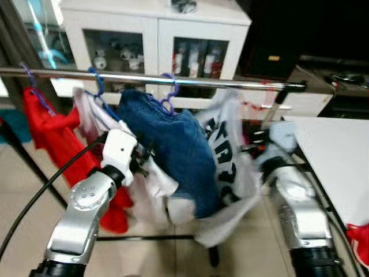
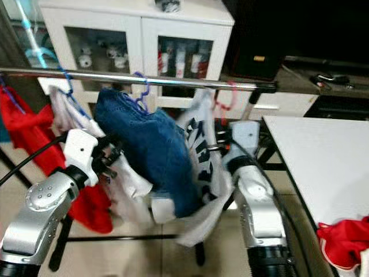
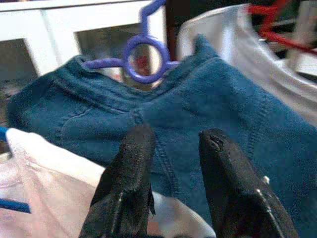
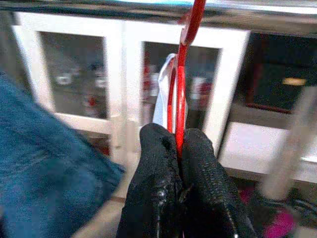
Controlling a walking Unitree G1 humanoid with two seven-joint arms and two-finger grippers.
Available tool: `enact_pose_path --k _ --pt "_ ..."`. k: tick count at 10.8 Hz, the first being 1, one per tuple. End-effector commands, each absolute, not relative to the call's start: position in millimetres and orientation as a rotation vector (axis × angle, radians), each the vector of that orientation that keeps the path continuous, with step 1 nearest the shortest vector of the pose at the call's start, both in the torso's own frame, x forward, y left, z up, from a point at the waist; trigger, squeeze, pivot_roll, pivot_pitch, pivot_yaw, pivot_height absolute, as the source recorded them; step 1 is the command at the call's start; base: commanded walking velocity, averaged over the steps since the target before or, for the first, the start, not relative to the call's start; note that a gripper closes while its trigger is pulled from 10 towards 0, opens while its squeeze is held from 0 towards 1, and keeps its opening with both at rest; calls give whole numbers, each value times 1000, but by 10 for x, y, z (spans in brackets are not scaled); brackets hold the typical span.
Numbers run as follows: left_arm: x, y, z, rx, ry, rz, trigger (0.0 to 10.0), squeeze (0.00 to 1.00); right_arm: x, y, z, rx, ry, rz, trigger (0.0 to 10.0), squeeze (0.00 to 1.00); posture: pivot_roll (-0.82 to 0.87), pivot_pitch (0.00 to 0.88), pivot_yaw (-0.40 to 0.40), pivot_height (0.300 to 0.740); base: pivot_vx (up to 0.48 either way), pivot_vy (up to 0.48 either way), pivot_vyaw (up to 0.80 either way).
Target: Hang hanger
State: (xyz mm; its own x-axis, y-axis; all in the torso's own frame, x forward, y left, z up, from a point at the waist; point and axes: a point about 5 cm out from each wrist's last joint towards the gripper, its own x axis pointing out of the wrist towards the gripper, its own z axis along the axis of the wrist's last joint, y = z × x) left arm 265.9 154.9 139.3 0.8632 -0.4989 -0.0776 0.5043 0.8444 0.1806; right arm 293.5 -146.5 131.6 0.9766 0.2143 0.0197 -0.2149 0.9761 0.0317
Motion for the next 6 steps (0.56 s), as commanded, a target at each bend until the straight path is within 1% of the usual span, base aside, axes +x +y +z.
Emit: enact_pose_path --k 1,2,3,4,5,6 --pt "2628 1450 1474 191 4 -624 10000 0 2971 -1498 1405 36 -49 220 10000 0 -13 0 -80 740 0 0 0" --pt "2612 1415 1490 192 11 -686 10000 0 3005 -1487 1426 49 -44 231 10000 0 -17 0 -78 740 0 0 0" --pt "2609 1380 1531 203 13 -779 10000 0 3095 -1461 1411 14 7 257 10000 0 -19 0 -77 740 0 0 0" --pt "2620 1372 1560 206 12 -813 10000 0 3156 -1443 1422 9 17 270 10000 0 -21 0 -73 740 0 0 0" --pt "2646 1366 1604 217 13 -852 10000 0 3297 -1393 1463 -3 40 298 10000 0 -25 0 -64 740 0 0 0" --pt "2664 1358 1621 238 17 -870 10000 0 3449 -1320 1498 -65 84 347 10000 0 -27 0 -57 740 0 0 0"
